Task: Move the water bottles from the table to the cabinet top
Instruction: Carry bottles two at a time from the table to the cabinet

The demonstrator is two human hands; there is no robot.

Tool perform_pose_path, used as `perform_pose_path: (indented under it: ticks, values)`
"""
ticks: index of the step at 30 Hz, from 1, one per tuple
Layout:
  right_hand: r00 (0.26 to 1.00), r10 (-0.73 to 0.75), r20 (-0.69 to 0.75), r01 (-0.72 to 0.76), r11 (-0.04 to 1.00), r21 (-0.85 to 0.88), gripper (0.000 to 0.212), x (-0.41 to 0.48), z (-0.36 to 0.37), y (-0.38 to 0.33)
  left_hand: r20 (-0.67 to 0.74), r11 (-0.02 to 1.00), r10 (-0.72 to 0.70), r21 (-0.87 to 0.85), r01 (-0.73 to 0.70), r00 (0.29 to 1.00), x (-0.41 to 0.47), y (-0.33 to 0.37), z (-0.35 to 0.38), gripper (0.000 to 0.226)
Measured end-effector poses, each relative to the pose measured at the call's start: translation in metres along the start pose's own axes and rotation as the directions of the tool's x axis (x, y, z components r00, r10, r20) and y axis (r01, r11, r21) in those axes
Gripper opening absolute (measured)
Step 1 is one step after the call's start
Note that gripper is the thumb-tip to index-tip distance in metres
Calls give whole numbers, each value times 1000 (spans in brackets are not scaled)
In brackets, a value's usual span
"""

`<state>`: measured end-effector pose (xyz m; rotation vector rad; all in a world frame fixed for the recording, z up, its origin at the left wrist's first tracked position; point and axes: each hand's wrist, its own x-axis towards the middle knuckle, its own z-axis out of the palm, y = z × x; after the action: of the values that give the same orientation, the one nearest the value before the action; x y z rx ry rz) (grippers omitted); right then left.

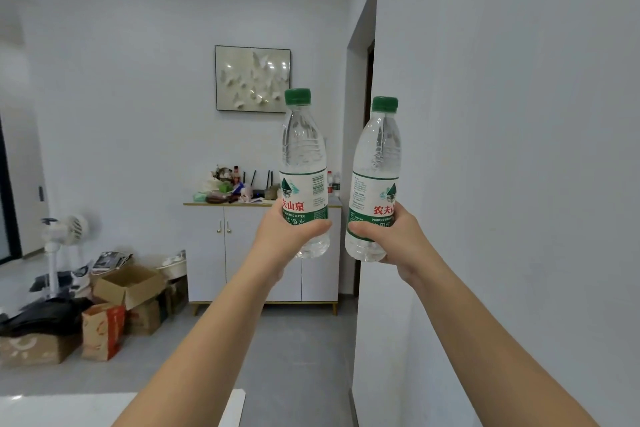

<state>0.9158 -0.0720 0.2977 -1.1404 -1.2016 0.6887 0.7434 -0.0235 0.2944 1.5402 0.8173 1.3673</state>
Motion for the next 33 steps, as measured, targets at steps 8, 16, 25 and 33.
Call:
perform_pose_path:
  ticks: [8,16,25,33]
  values:
    - [1000,19,-14,-19,1000,-7,56,13,4,6,-15,1000,-2,-26,2,1000,8,-3,-1,45]
    - [999,37,-34,-38,999,-23,58,40,13,13,-32,1000,-12,-8,11,999,42,-11,-8,50]
    - [998,46,-48,-47,999,-13,56,104,15,44,-21,999,-45,16,46,999,106,-45,8,46]
    - [997,12,-70,-14,1000,-28,59,204,6,102,-77,996,-41,71,46,996,198,-108,33,54]
